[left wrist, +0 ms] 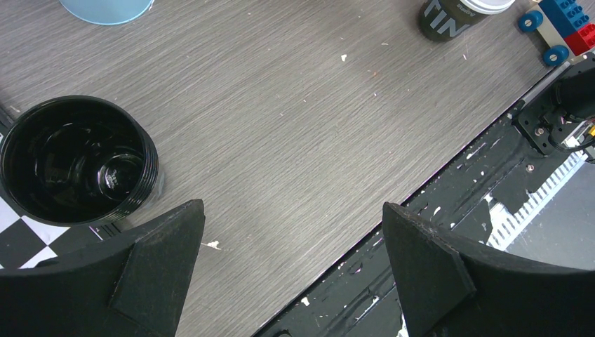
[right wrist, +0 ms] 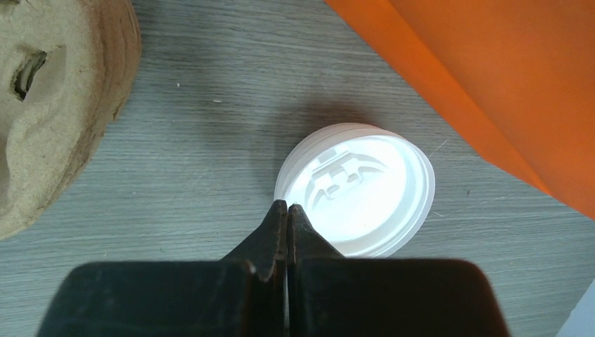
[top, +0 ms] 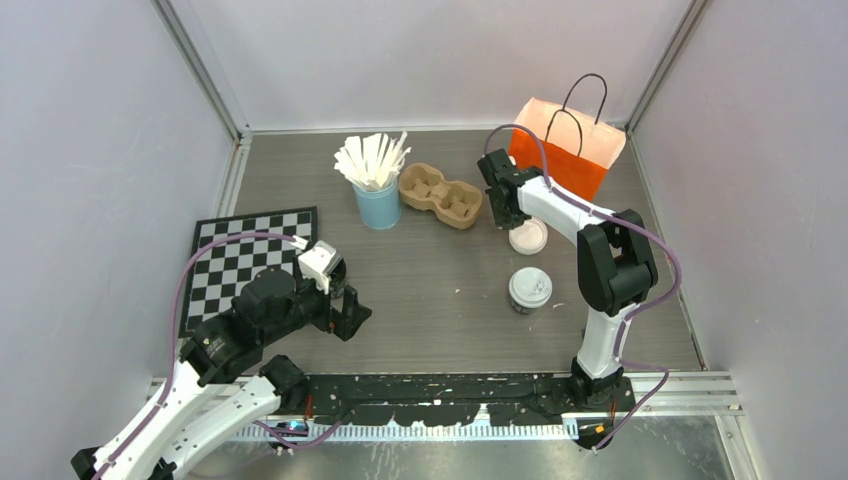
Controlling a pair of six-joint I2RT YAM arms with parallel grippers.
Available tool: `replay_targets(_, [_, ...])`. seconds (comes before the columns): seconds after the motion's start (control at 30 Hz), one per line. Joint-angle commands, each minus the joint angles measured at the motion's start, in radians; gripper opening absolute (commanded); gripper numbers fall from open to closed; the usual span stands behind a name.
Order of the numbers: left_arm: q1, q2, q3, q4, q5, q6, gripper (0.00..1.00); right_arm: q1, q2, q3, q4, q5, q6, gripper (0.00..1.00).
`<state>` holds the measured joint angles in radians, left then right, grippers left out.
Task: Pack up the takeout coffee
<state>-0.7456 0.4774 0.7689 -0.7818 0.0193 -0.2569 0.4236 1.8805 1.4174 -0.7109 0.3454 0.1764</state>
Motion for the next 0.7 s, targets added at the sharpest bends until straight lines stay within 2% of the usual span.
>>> replay_targets(0.0, [0.003, -0.01, 0.007, 0.018, 0.01, 0.004, 1.0, 0.004, -0.017, 0.017, 0.016, -0.007, -0.004, 0.0])
replay_targets(0.1, [0.003, -0.008, 0.007, 0.018, 0.01, 0.004, 1.0, 0.006, -0.022, 0.013, 0.019, -0.001, 0.001, 0.1])
replay_targets(0.17, [0.002, -0.005, 0.007, 0.019, 0.011, 0.004, 1.0, 0.005, -0.026, 0.012, 0.021, 0.0, -0.002, 0.01])
replay_targets(0.23, [0.003, -0.006, 0.007, 0.019, 0.011, 0.004, 1.0, 0.005, -0.021, 0.014, 0.017, 0.003, -0.004, 0.0])
replay_targets(0.37, [0.003, -0.01, 0.007, 0.018, 0.007, 0.004, 1.0, 0.005, -0.017, 0.015, 0.027, 0.001, 0.006, 0.14])
replay_targets(0.47, [0.003, -0.017, 0.006, 0.018, 0.005, 0.004, 1.0, 0.005, -0.006, 0.017, 0.034, 0.012, 0.0, 0.19])
replay_targets(0.67, [0.003, -0.018, 0.006, 0.018, 0.007, 0.004, 1.0, 0.006, 0.022, 0.022, 0.035, 0.026, -0.003, 0.21])
